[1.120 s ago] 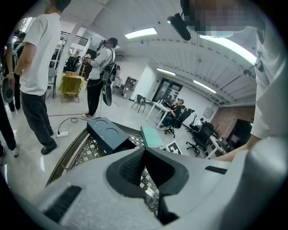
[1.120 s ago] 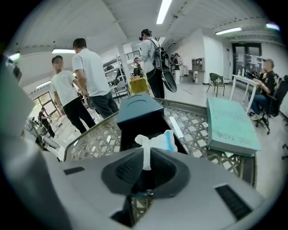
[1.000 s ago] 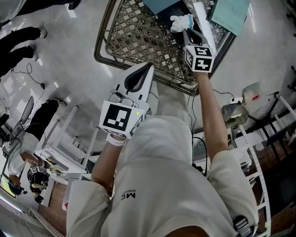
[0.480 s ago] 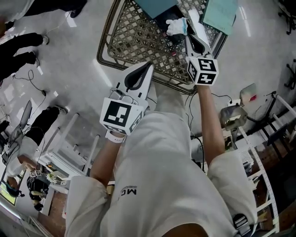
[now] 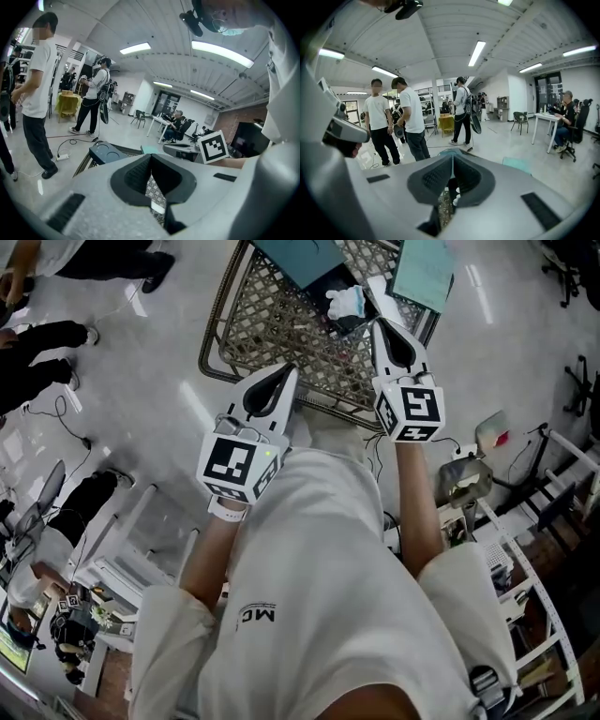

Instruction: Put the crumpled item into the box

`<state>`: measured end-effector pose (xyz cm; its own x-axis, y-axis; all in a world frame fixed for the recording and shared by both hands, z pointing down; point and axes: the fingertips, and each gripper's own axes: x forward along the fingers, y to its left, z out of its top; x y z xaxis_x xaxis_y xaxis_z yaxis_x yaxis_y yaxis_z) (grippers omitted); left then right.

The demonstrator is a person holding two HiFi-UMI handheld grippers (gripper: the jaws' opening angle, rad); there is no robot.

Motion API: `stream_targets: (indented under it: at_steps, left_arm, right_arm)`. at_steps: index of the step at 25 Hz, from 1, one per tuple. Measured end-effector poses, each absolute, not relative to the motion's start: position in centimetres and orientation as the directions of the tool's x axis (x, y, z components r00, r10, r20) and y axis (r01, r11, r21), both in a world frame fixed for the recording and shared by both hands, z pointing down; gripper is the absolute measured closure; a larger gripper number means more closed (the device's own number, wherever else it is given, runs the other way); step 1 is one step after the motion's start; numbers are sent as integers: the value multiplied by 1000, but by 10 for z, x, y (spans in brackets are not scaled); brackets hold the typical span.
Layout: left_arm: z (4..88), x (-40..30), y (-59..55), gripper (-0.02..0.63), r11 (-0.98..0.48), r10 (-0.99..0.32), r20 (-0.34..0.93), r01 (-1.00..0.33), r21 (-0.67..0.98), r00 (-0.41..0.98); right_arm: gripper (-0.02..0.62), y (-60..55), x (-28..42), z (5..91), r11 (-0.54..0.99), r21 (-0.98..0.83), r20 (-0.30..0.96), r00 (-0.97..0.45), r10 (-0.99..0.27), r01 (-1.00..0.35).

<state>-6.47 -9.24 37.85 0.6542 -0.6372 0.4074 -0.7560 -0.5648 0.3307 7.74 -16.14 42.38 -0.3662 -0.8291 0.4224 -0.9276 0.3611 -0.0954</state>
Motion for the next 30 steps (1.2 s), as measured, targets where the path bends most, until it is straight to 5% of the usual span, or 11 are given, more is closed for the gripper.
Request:
stream_targets:
  at_steps: [10,30]
  left_arm:
    - [348,-75,-88,581,-584,-658,351,-746,320,666]
    - [322,-98,-93,581,-576,-705,305,-768,279,640]
  right_arm:
    - [571,-128,72,339,372,-55,308,-370,-876,-927]
    - [572,-88,71,319,372,-74,283,-377,-882,-925]
